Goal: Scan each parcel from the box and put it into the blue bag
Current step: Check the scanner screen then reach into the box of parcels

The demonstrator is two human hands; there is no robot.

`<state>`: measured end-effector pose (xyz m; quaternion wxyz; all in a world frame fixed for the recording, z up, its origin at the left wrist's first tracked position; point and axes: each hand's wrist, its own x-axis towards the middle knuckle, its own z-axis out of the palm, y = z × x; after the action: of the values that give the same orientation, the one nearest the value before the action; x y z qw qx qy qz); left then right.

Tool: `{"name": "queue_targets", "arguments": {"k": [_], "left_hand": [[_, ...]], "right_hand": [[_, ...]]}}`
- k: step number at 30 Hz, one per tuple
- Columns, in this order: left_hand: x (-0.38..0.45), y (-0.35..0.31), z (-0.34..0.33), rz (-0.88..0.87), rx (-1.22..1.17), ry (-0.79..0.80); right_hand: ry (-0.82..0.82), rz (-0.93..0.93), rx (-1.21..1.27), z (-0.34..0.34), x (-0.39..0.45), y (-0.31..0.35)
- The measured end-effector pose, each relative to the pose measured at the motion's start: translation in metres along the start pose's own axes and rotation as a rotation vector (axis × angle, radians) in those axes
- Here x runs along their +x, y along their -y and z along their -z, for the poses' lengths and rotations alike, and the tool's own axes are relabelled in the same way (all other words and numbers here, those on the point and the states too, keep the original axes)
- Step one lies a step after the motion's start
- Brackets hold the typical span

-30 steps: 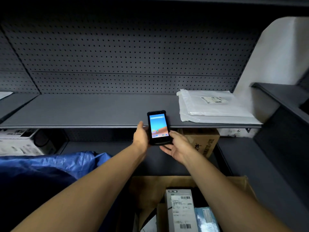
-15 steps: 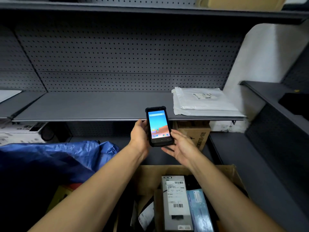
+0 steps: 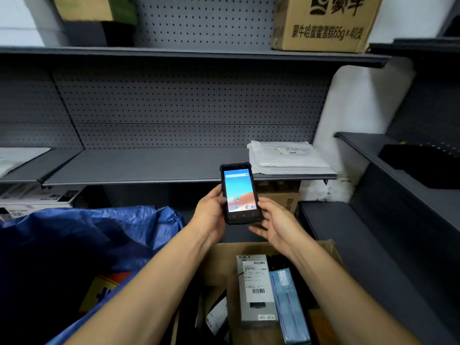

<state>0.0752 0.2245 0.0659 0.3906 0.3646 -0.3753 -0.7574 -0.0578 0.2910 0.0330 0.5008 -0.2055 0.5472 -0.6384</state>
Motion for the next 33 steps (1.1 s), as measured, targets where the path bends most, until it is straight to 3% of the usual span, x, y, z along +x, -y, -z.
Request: {"name": "queue_targets", "arguments": {"k": [11,20,26,33], "left_hand": [[-0.039,0.003,-0.010,0.002,0.001,0.067],[-0.045,0.019,-0.021,0.019,0.041,0.125],[-0.037,0.024,-0.023,-0.046,0.606,0.001],[-0.020,0.040,-0.019,-0.005,0.744,0.038]], "right_hand": [[-0.114,0.007,0.070,-0.001,-0.033,0.010],[0.047,-0.115,0.288,0.003,-0.044,0.012],[0.165,-0.140,0.334,0.022,-0.046,0.008],[0.272,-0.172,0.408,0.037,-0.052,0.010]]}}
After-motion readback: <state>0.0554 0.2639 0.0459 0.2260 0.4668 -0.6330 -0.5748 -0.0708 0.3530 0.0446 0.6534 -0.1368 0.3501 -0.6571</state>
